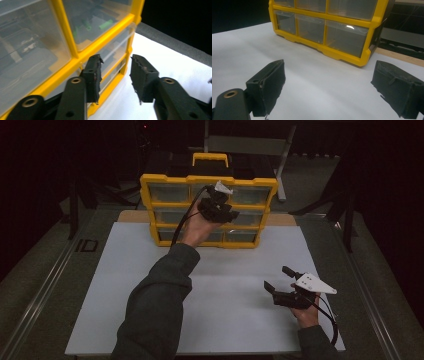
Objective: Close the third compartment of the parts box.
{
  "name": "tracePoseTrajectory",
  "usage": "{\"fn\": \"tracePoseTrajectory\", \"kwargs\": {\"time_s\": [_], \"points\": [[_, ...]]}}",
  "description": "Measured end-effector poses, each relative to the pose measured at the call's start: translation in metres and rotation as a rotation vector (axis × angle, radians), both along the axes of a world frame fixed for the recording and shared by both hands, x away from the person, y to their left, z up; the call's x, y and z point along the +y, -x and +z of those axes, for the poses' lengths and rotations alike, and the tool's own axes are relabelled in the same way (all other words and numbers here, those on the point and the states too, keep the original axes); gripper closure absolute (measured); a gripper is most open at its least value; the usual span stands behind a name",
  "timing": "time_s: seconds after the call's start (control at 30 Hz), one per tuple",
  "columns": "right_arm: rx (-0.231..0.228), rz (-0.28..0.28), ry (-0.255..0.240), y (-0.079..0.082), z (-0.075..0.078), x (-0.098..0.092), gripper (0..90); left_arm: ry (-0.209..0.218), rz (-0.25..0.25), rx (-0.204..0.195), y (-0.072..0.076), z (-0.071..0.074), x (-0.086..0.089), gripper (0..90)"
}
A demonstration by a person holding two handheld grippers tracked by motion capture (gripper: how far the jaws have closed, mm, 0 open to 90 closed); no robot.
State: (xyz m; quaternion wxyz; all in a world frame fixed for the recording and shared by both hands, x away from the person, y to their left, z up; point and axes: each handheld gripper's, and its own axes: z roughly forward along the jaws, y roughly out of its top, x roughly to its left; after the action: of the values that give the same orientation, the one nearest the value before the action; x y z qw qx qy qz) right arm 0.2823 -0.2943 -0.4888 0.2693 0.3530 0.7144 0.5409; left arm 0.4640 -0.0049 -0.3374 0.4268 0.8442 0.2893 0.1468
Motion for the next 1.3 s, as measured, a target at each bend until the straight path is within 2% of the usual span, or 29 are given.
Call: {"fn": "tracePoseTrajectory", "kwargs": {"time_s": [0.07,0.23,0.27,0.3,0.43,0.53,0.6,0.73,0.9,1.07,1.23,1.3], "points": [[0.000,0.001,0.001,0.000,0.000,0.000,11.2,-0.007,-0.014,-0.008,0.004,0.000,0.002,56.9],[-0.001,0.005,0.005,0.000,0.000,0.001,11.2,0.015,-0.023,-0.019,0.012,0.001,0.008,47.6],[-0.001,0.005,0.005,0.000,0.000,0.001,11.2,0.010,-0.023,-0.025,0.016,0.000,0.011,47.6],[0.000,0.006,0.003,0.000,0.000,0.001,11.2,0.001,-0.026,-0.032,0.019,0.000,0.012,43.2],[0.003,0.006,0.004,0.000,0.000,0.003,11.2,-0.010,-0.029,-0.053,0.028,-0.001,0.019,35.6],[0.003,0.009,0.006,0.000,-0.001,0.003,11.2,0.004,-0.033,-0.058,0.036,-0.004,0.024,28.7],[0.001,0.009,0.008,0.000,-0.001,0.003,11.2,0.030,-0.033,-0.059,0.042,-0.007,0.027,25.0],[0.003,0.007,0.008,0.000,-0.001,0.003,11.2,0.039,-0.028,-0.063,0.053,-0.014,0.036,18.3],[0.002,0.009,0.011,0.000,-0.001,0.004,11.2,0.054,-0.009,-0.067,0.062,-0.022,0.052,15.3],[0.002,0.009,0.012,0.000,-0.001,0.004,11.2,0.088,0.016,-0.068,0.071,-0.027,0.072,13.0],[0.002,0.009,0.012,0.000,-0.001,0.004,11.2,0.118,0.043,-0.069,0.086,-0.034,0.094,11.6],[0.002,0.009,0.014,0.000,-0.001,0.005,11.2,0.113,0.056,-0.072,0.092,-0.039,0.103,10.7]]}}
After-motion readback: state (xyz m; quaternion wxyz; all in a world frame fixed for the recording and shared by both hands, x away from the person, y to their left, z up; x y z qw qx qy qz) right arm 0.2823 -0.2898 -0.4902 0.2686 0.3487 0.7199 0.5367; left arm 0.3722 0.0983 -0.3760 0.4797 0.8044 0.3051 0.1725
